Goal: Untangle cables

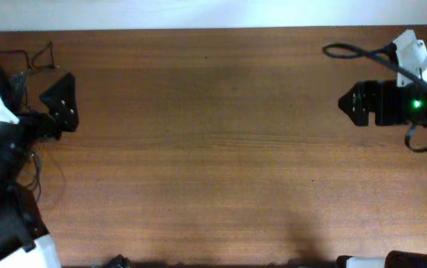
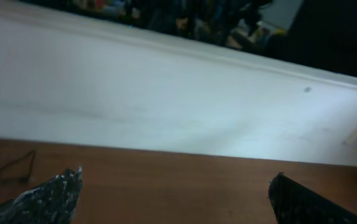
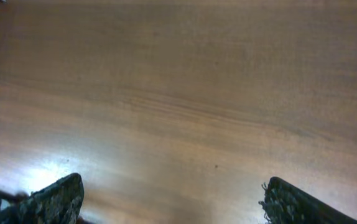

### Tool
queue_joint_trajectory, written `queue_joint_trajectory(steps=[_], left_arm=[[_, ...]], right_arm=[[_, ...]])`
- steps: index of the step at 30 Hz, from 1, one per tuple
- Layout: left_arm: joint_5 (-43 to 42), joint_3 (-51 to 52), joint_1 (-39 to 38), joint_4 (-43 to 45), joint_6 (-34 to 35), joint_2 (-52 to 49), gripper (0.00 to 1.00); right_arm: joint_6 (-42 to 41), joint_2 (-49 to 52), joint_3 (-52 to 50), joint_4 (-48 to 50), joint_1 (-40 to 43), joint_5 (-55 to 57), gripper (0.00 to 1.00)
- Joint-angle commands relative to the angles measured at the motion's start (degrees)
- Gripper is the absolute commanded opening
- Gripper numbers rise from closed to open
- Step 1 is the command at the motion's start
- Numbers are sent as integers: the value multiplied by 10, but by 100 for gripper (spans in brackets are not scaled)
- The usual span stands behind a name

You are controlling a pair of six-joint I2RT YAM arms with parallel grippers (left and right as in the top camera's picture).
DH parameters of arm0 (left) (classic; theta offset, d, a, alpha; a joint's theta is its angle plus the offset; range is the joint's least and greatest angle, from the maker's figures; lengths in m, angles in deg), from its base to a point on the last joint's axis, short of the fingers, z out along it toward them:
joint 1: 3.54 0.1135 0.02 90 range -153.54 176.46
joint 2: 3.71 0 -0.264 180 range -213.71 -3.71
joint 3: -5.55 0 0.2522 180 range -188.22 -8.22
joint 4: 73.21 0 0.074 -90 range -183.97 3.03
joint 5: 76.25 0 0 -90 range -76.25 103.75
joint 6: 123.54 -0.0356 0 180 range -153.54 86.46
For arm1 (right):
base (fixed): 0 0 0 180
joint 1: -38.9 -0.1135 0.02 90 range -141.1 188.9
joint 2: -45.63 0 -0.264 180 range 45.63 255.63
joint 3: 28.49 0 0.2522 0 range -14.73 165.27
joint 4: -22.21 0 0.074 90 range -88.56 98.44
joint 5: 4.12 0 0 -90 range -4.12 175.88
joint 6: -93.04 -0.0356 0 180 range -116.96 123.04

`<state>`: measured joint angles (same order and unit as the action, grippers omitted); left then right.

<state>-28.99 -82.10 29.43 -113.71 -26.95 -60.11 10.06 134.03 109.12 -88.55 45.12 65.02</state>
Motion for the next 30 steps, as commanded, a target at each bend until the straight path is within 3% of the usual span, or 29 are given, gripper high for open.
queue_joint_trajectory(steps=[1, 12, 30], left_arm=[[-10, -10, -3, -24, -11, -3, 99], [-10, -10, -3, -57, -11, -5, 99], [-10, -10, -3, -59, -11, -6, 99]], right_arm=[[-24, -32, 2, -3, -3, 5, 97], [-30, -101, 2, -3, -3, 3, 99], [-30, -85, 2, -3, -3, 10, 99]])
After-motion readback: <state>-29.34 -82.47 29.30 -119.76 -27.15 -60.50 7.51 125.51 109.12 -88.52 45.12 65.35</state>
